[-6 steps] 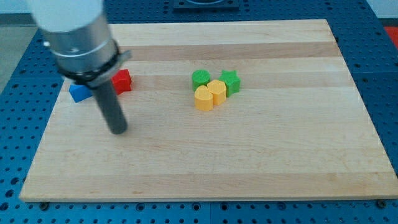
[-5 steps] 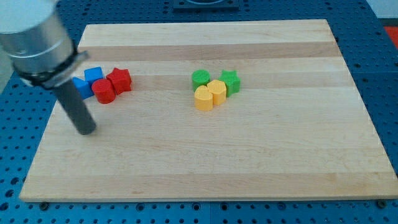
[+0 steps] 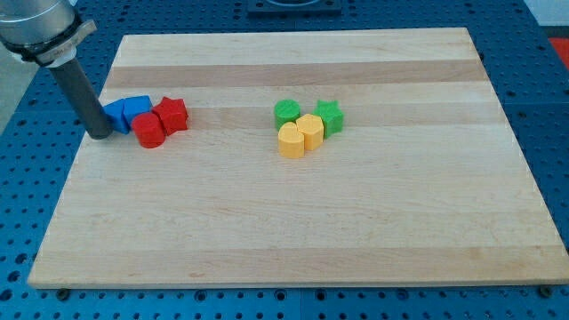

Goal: Slide the triangle to the top left of the board

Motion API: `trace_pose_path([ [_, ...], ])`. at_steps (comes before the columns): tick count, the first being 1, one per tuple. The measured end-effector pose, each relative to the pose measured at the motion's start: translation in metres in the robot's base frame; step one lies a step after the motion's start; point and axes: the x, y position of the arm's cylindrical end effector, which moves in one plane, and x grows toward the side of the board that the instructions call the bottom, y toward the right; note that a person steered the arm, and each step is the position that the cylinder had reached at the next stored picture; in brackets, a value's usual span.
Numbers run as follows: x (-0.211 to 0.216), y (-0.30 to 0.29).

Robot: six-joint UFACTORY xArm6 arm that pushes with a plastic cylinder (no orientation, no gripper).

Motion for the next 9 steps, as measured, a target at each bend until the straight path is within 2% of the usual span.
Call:
trace_pose_path([
  [3,-0.016,0.031],
  [4,-0.035,0.033],
  [5,-0.053,0.026],
  [7,-0.057,-0.009],
  [9,-0.071,0.006],
])
